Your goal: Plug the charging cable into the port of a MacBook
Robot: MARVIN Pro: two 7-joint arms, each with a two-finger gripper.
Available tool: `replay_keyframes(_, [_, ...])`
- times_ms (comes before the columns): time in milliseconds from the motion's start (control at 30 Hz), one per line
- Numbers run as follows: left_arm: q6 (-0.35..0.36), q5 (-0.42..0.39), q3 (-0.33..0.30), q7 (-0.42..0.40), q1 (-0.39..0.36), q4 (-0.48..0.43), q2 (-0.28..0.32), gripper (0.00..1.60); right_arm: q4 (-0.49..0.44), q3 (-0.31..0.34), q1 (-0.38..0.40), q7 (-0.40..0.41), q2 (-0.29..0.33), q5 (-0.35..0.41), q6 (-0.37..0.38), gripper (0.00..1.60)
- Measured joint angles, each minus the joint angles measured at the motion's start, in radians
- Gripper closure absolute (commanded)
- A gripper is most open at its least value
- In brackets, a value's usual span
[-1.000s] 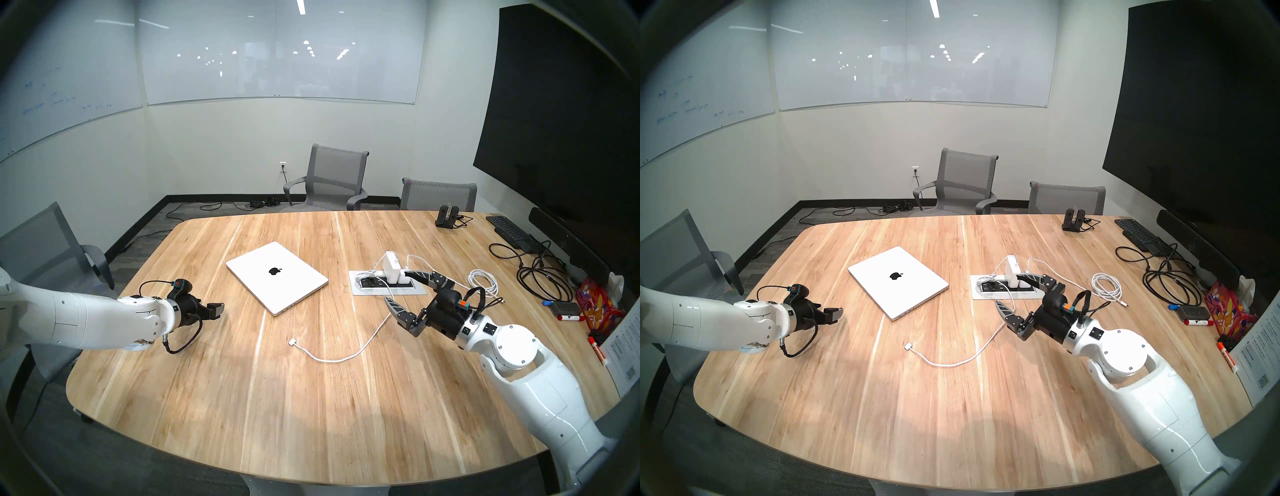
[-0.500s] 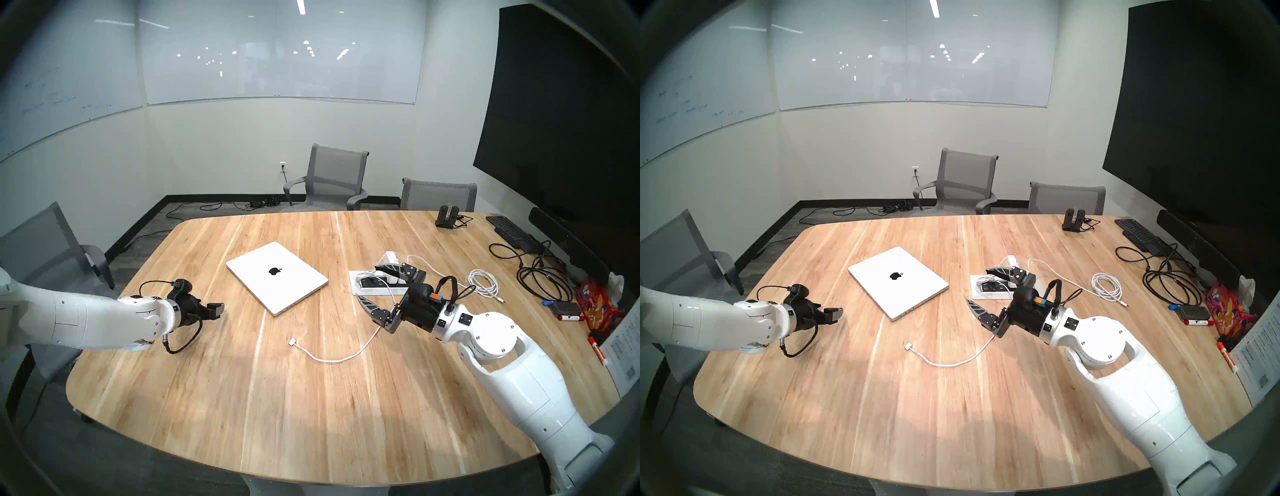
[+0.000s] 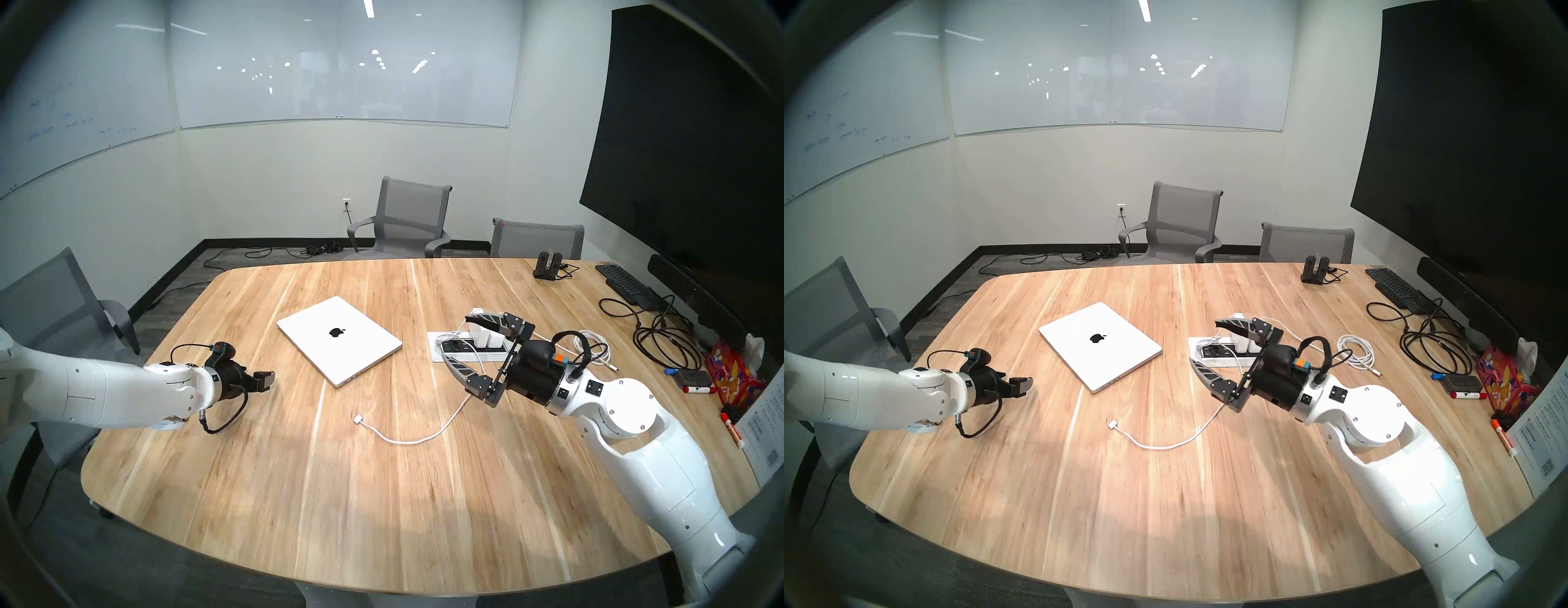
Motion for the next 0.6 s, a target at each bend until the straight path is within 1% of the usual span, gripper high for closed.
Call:
replay_keyframes(33, [0.0, 0.0, 0.0, 0.0, 0.0, 0.0, 0.0, 0.0, 0.007, 0.002, 0.0, 0.009, 0.0, 0.014, -0.001, 0.0])
replay_keyframes(100, [0.0, 0.0, 0.0, 0.0, 0.0, 0.0, 0.0, 0.0, 0.041, 0.005, 0.007, 0.056, -0.001, 0.069, -0.002, 0.0])
replay_keyframes(200, [0.0, 0.0, 0.0, 0.0, 0.0, 0.0, 0.0, 0.0, 0.06, 0.003, 0.019, 0.09, -0.001, 0.092, 0.001, 0.0])
replay_keyframes(433, [0.0, 0.0, 0.0, 0.0, 0.0, 0.0, 0.0, 0.0, 0.068, -0.034, 0.063, 0.164, -0.002, 0.116, 0.039, 0.0])
replay_keyframes(600, [0.0, 0.0, 0.0, 0.0, 0.0, 0.0, 0.0, 0.0, 0.047, -0.045, 0.077, 0.185, -0.003, 0.125, 0.061, 0.0])
